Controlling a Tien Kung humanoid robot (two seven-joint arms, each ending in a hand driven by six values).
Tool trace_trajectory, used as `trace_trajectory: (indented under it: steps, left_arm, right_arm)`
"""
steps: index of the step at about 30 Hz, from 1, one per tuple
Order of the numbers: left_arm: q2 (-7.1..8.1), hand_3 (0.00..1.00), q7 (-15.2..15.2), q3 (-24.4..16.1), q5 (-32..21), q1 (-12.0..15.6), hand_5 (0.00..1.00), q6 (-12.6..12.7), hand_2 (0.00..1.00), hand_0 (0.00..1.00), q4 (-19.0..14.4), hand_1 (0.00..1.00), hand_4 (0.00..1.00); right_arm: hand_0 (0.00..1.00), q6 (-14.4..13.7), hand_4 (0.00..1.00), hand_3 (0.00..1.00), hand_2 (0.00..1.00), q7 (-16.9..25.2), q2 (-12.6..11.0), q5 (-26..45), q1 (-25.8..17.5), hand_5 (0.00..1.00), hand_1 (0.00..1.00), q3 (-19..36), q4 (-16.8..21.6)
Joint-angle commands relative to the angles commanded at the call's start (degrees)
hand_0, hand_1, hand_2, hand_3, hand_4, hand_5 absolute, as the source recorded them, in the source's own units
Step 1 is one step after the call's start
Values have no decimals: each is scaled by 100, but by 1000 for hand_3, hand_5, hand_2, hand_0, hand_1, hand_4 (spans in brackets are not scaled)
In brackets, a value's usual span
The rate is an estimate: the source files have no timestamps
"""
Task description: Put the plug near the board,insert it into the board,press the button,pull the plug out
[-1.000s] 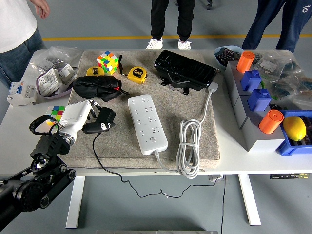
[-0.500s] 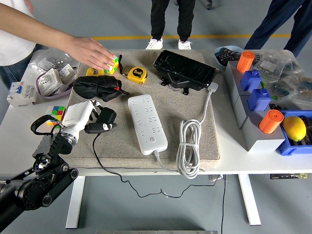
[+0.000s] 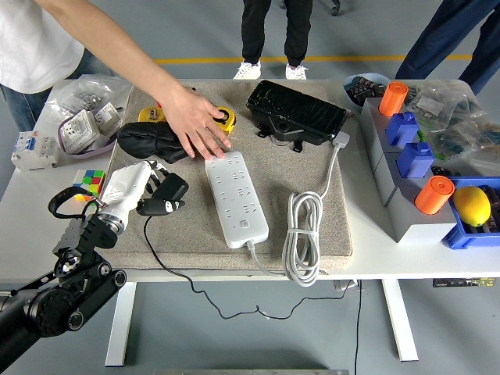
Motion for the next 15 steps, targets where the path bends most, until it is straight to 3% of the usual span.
trace_trajectory:
  steps: [7,15]
  left_arm:
    - [69,556,-317,3,-456,2,2,-8,440,281,-154,401,807]
    - [285,555,-846,102,-1109,-64,2,-24,436,284,-436,403,787]
  right_arm:
    - [630,4,632,537,594,-3,-4,38,13,148,627,-44,-46]
    - [629,5,631,538,594,-5,-22,29,16,147,627,-53,-41]
